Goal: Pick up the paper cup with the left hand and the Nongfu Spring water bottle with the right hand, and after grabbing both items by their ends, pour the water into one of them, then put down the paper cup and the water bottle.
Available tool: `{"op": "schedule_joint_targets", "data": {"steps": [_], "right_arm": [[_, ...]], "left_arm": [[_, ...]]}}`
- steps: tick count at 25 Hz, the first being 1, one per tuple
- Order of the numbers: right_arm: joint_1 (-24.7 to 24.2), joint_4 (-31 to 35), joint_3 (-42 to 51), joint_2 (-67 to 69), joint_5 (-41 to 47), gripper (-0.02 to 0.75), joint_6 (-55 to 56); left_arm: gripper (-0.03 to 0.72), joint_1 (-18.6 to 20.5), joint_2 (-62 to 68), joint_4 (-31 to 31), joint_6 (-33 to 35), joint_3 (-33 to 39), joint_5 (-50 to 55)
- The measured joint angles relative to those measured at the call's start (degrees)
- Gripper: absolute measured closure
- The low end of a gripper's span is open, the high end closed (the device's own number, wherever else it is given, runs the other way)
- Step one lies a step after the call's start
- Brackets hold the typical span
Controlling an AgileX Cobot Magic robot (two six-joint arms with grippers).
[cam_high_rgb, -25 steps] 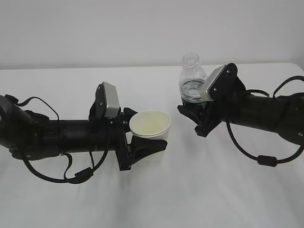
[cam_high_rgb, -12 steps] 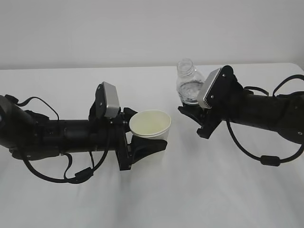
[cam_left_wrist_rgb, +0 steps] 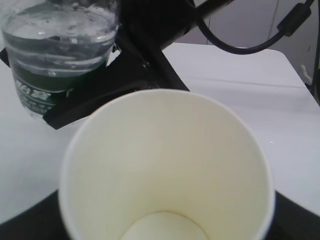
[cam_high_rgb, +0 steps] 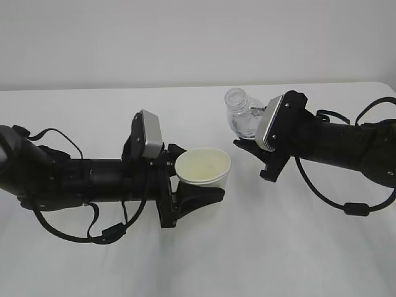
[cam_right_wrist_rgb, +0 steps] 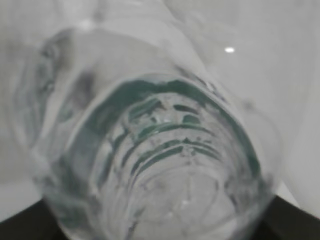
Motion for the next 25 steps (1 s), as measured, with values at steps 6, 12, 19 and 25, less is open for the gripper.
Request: {"op": "schedule_joint_targets", "data": {"steps": [6, 12, 19, 25], "right_arm": [[0.00, 2.22, 0.00, 0.00, 0.00, 0.262, -5.32], [0.00, 3.30, 0.00, 0.00, 0.00, 0.262, -10.12], [0.00, 4.96, 0.00, 0.00, 0.00, 0.262, -14.59], [0.00, 5.20, 0.00, 0.00, -0.60, 0.262, -17.70]], "left_arm": [[0.184, 0.00, 0.00, -0.11, 0.00, 0.00, 0.00], [0.184, -1.28, 0.00, -0.20, 0.00, 0.00, 0.00], [0.184, -2.20, 0.00, -0.20, 0.04, -1.10, 0.00], [0.184, -2.20, 0.00, -0.20, 0.13, -1.10, 0.00]]}}
